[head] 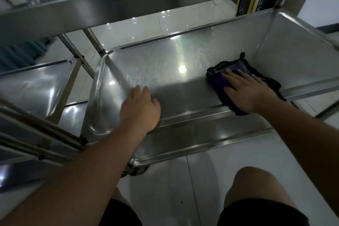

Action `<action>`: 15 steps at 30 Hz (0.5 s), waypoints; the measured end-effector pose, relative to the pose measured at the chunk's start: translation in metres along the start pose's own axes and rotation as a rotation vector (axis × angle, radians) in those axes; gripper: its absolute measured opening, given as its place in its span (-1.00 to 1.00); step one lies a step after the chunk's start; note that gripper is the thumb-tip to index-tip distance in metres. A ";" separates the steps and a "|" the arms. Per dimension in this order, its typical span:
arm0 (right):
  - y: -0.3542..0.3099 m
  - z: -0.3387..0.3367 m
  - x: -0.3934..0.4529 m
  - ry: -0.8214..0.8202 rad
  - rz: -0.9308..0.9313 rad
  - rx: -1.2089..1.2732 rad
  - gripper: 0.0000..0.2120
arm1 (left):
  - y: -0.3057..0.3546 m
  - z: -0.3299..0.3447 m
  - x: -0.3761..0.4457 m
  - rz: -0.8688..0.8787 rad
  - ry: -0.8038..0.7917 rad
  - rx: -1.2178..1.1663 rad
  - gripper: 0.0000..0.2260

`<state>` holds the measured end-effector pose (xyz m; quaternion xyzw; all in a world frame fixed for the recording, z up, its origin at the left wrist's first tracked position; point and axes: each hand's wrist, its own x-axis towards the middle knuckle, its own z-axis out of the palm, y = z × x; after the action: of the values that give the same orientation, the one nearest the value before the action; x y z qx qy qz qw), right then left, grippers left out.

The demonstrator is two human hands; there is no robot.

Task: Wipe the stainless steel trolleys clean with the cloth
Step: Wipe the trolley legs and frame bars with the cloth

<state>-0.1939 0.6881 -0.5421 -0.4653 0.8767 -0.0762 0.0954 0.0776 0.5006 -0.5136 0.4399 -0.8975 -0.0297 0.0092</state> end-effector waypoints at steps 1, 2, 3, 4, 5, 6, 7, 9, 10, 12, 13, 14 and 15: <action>0.000 0.001 0.001 0.000 0.000 0.005 -0.25 | 0.017 0.004 0.003 0.034 0.009 -0.045 -0.48; -0.001 0.001 0.001 0.000 0.000 0.011 -0.26 | 0.037 0.007 0.006 0.068 0.004 -0.088 -0.46; -0.001 0.002 0.002 0.001 0.000 0.016 -0.27 | 0.057 0.010 0.008 0.095 -0.001 -0.133 -0.44; -0.001 0.003 0.001 0.004 -0.001 0.014 -0.29 | 0.077 0.014 0.010 0.109 -0.002 -0.173 -0.44; 0.000 0.003 0.002 0.007 -0.003 0.006 -0.32 | 0.096 0.017 0.013 0.115 0.003 -0.197 -0.44; 0.000 0.002 0.002 0.002 -0.005 0.000 -0.34 | 0.113 0.020 0.015 0.118 0.011 -0.212 -0.43; 0.000 0.001 0.002 -0.007 -0.008 -0.001 -0.36 | 0.125 0.022 0.017 0.114 0.015 -0.221 -0.43; 0.002 -0.002 0.001 -0.011 -0.027 0.001 -0.36 | 0.141 0.029 0.018 0.097 0.001 -0.236 -0.42; 0.005 -0.003 0.001 -0.011 -0.044 0.003 -0.36 | 0.143 0.032 0.017 0.087 -0.009 -0.247 -0.41; 0.024 -0.006 0.001 -0.014 -0.083 -0.005 -0.38 | 0.141 0.037 0.015 0.073 -0.011 -0.262 -0.40; 0.041 -0.010 0.002 -0.009 -0.081 -0.017 -0.39 | 0.139 0.039 0.014 0.067 0.003 -0.258 -0.39; 0.065 -0.015 0.004 -0.005 -0.054 -0.028 -0.41 | 0.139 0.040 0.014 0.064 0.015 -0.253 -0.39; 0.090 -0.022 0.005 -0.009 -0.003 -0.041 -0.42 | 0.140 0.040 0.014 0.062 0.023 -0.246 -0.39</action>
<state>-0.2741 0.7353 -0.5416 -0.4689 0.8769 -0.0563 0.0897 -0.0429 0.5769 -0.5449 0.4077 -0.9002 -0.1341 0.0744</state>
